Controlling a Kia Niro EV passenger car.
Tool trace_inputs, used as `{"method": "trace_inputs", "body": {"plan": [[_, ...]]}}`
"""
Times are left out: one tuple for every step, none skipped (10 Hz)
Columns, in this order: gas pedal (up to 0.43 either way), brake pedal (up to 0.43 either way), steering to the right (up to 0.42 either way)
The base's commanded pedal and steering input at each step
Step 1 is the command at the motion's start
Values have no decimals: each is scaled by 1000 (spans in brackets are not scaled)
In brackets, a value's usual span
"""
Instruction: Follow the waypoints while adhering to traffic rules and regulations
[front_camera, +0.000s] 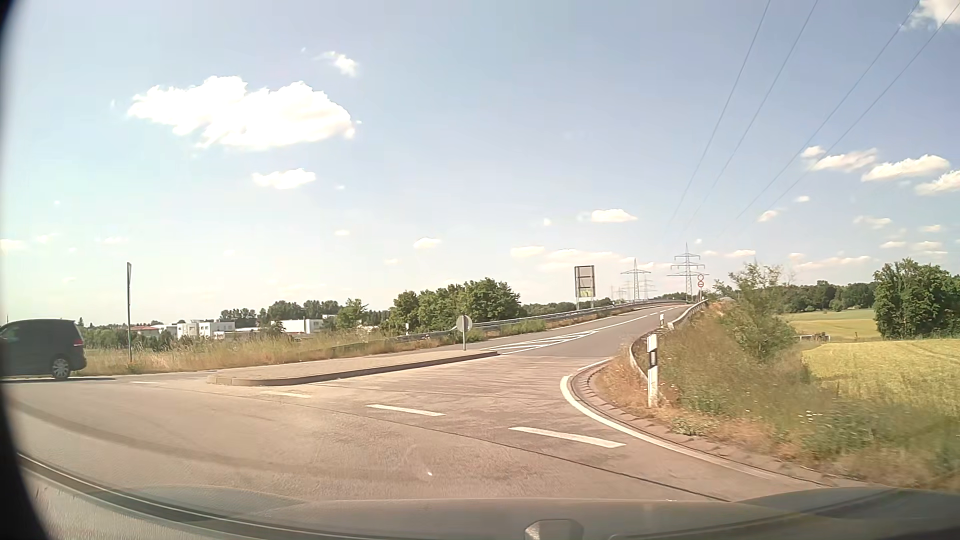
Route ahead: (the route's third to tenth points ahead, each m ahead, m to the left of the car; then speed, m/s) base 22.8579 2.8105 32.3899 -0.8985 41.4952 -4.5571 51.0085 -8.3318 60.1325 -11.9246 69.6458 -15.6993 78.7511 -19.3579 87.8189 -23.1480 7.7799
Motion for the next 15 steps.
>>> {"method": "trace_inputs", "body": {"plan": [[118, 30, -95], [118, 30, -71], [118, 30, -46], [118, 30, -18], [130, 30, 4], [138, 30, 24], [138, 30, 42], [138, 30, 51], [138, 30, 60], [138, 30, 69], [138, 30, 83], [138, 30, 95], [138, 30, 103], [157, 30, 107], [169, 30, 110]]}}
